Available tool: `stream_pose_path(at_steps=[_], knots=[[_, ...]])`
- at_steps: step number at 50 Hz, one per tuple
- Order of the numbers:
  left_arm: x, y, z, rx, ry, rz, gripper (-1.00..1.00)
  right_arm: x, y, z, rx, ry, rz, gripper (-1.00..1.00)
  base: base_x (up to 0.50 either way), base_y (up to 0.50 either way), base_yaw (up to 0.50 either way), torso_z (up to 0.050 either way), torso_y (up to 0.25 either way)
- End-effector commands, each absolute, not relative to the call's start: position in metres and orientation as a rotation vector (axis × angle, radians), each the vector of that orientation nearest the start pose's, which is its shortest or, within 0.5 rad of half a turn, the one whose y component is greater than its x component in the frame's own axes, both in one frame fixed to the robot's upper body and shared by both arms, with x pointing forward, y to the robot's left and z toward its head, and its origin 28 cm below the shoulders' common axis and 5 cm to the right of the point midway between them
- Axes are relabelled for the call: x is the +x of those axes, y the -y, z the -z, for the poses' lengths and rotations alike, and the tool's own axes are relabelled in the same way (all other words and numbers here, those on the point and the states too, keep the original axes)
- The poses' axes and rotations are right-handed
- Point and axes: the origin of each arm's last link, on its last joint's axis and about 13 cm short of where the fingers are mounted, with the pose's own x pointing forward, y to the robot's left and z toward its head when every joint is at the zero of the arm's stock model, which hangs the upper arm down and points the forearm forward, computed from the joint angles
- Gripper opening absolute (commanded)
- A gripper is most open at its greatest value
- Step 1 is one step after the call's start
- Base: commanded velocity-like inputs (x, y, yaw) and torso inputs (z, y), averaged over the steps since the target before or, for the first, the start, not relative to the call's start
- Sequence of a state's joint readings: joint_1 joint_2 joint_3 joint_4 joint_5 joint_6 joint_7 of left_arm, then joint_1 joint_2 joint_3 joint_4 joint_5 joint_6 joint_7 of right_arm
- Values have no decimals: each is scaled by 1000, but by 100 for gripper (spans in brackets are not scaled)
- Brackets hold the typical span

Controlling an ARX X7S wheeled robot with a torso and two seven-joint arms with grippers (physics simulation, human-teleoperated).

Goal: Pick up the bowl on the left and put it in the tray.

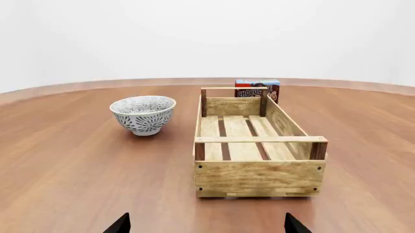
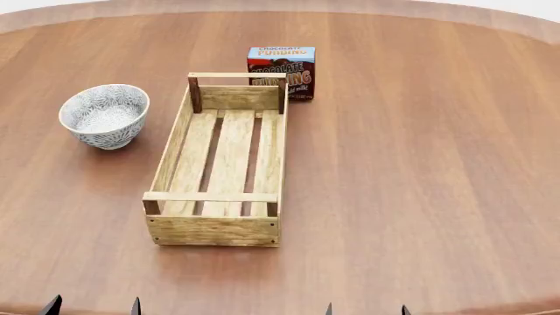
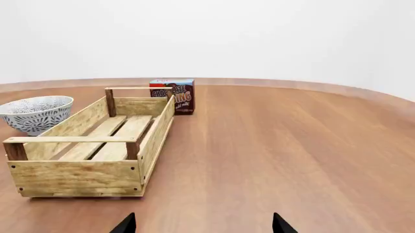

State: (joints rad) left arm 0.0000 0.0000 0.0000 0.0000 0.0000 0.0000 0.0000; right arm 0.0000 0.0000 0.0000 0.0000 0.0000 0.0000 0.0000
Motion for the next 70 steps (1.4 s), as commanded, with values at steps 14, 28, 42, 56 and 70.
stream_pose_path(at_steps=[14, 28, 42, 56, 70], knots=[[207, -204, -12, 27, 15, 20, 100, 207, 98, -14, 31, 25, 11, 100, 0, 0, 0, 0, 0], [209, -206, -18, 64, 48, -29, 100, 206, 99, -17, 48, 56, 12, 100, 0, 62, 0, 0, 0], [205, -203, -16, 45, 65, 27, 100, 206, 100, -16, 64, 60, 12, 100, 0, 500, 0, 0, 0], [207, -202, -17, 50, 73, 39, 100, 207, 100, -18, 62, 69, 8, 100, 0, 500, 0, 0, 0], [205, -202, -16, 49, 73, 44, 100, 205, 100, -18, 63, 72, 8, 100, 0, 500, 0, 0, 0]])
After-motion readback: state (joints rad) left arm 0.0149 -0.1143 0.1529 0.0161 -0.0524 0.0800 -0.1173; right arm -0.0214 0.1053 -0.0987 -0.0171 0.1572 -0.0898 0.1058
